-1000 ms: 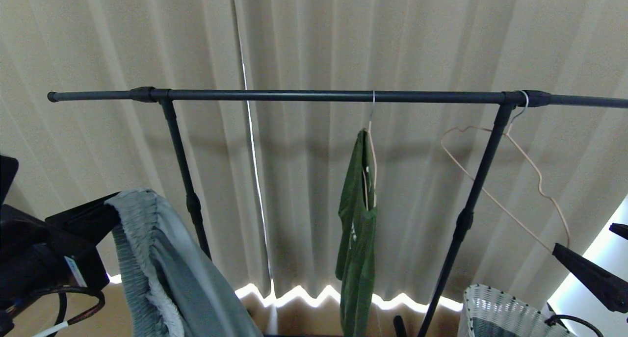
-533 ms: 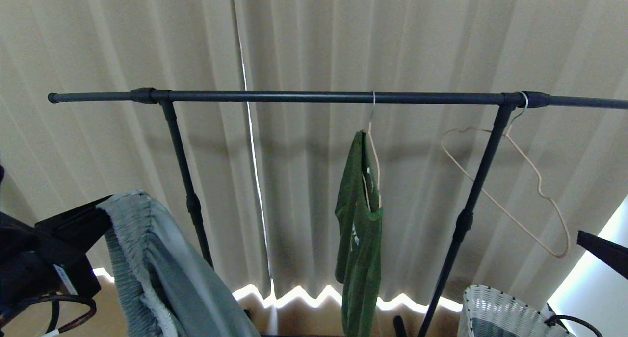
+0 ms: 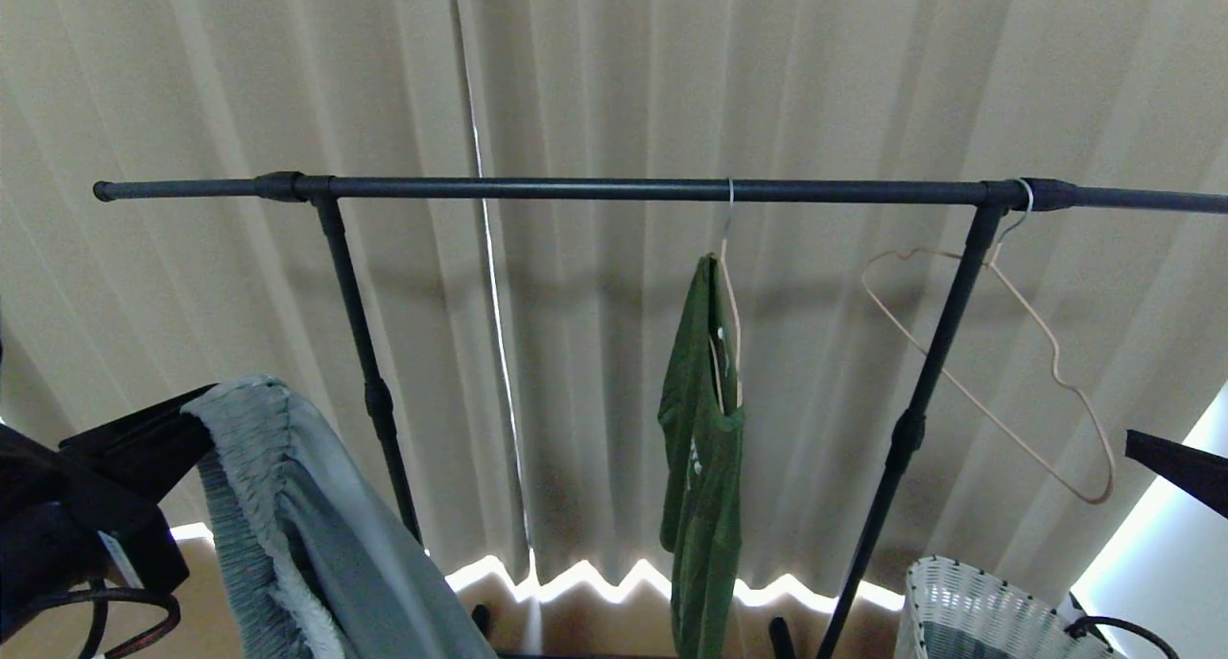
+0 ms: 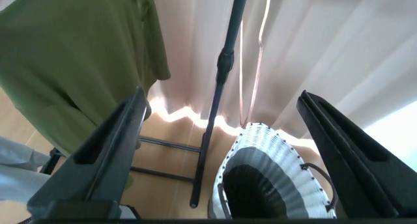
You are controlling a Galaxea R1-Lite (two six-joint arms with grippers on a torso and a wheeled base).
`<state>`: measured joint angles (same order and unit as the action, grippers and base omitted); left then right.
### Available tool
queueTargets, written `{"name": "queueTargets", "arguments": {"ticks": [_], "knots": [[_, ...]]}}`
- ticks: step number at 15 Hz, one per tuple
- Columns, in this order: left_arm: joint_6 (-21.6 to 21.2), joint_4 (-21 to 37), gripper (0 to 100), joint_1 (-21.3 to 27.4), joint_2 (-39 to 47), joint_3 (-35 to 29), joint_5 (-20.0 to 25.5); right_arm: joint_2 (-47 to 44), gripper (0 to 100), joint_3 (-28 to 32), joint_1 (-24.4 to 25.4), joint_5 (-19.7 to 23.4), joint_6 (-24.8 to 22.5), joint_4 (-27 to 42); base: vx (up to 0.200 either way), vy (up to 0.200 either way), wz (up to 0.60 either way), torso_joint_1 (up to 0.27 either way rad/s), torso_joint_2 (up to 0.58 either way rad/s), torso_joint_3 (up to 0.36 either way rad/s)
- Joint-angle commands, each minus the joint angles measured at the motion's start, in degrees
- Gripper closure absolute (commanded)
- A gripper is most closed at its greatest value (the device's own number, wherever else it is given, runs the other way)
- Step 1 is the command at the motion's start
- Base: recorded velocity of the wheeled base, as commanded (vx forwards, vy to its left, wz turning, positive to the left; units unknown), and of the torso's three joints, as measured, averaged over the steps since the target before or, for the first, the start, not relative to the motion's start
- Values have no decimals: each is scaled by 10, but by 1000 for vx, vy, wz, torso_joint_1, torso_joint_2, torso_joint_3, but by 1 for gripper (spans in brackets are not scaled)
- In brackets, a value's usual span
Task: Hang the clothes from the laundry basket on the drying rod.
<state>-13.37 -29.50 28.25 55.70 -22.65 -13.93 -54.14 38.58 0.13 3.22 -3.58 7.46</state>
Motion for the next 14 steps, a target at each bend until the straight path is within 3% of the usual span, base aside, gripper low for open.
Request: {"name": "queueTargets", "arguments": {"ticks": [1, 7, 14], "knots": [[0, 0, 100, 1, 1, 1, 0, -3, 0, -2, 0, 0, 0, 0, 0, 0, 0, 0, 0, 0], [0, -1, 100, 4, -1, 3, 0, -4, 0, 0, 0, 0, 0, -2, 0, -200, 0, 8, -1, -2], [2, -23, 100, 3, 3, 14, 0, -21, 0, 4, 1, 0, -16, -5, 0, 0, 0, 0, 0, 0]]}}
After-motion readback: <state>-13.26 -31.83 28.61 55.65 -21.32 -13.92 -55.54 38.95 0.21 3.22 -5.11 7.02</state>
